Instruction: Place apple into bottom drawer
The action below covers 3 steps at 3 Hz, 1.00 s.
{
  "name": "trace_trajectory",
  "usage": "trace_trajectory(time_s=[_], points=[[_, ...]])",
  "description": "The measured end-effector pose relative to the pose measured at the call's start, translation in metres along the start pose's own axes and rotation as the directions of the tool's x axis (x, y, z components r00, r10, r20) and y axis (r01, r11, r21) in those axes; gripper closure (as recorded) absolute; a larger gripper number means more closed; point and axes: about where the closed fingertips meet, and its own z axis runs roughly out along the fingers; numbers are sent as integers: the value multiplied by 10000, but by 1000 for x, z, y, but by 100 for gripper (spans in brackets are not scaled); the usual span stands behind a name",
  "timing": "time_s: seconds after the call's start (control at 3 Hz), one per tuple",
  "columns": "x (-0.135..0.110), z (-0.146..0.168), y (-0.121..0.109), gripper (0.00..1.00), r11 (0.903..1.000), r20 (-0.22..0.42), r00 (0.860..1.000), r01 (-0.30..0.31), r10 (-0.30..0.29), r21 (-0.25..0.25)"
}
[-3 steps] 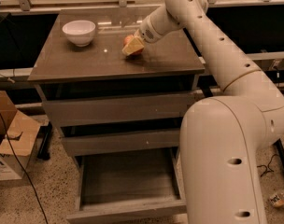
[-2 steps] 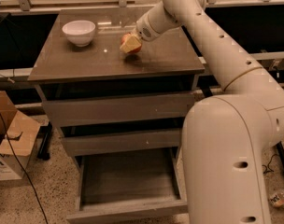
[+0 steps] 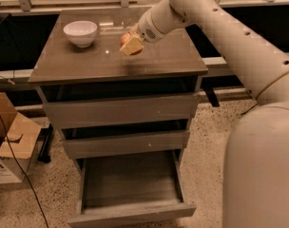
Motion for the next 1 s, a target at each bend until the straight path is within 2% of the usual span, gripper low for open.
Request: trace_trajectory(time_s=[0.33, 0.67, 1.0], points=[[-4, -30, 49, 100, 9966, 213, 9967, 793, -788, -243], [4, -53, 107, 100, 9822, 555, 9866, 1584, -1534, -1013], [18, -70, 166, 100, 9604, 906, 9803, 1909, -1757, -2032]])
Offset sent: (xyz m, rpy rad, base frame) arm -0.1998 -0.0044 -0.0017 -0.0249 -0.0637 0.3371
